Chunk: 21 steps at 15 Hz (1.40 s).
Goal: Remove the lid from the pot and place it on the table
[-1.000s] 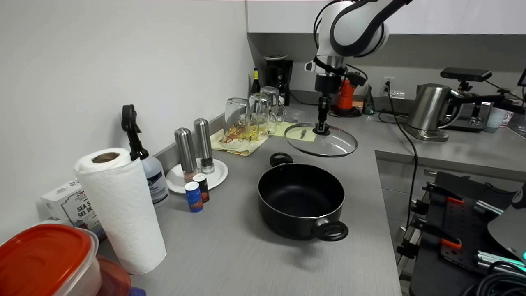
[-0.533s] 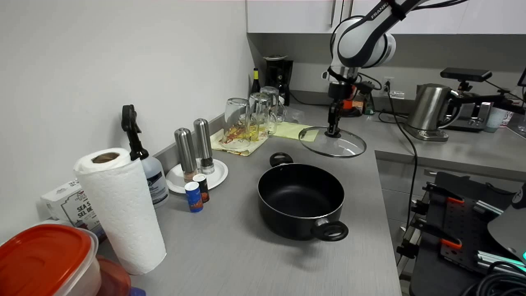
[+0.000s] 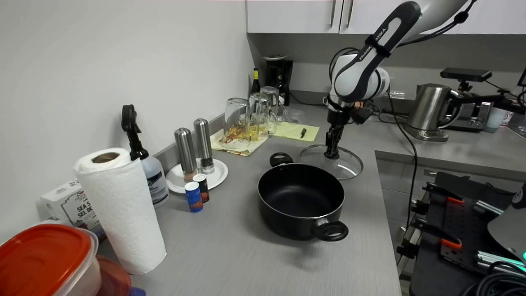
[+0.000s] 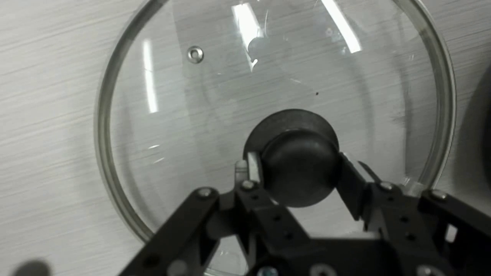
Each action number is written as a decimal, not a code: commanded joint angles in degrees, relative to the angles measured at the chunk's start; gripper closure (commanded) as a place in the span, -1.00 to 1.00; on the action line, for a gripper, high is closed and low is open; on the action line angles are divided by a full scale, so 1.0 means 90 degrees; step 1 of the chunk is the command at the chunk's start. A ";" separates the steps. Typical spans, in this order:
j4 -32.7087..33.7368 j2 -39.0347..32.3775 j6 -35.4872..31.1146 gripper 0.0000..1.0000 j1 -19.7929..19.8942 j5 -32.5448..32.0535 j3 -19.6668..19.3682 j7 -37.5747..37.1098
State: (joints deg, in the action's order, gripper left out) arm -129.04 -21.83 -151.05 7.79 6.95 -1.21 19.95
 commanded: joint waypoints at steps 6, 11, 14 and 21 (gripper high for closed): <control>0.0025 -0.0419 -0.0502 0.50 0.0161 0.0014 0.0247 -0.0307; 0.0017 -0.0424 -0.0501 -0.44 0.0183 -0.0011 0.0289 -0.0340; 0.0012 -0.0387 -0.0504 -0.79 0.0189 -0.0011 0.0305 -0.0337; 0.0066 -0.0342 -0.0365 -1.00 0.0233 -0.0042 0.0398 -0.0264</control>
State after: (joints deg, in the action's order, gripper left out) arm -128.50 -24.91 -154.42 9.49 7.01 2.00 17.93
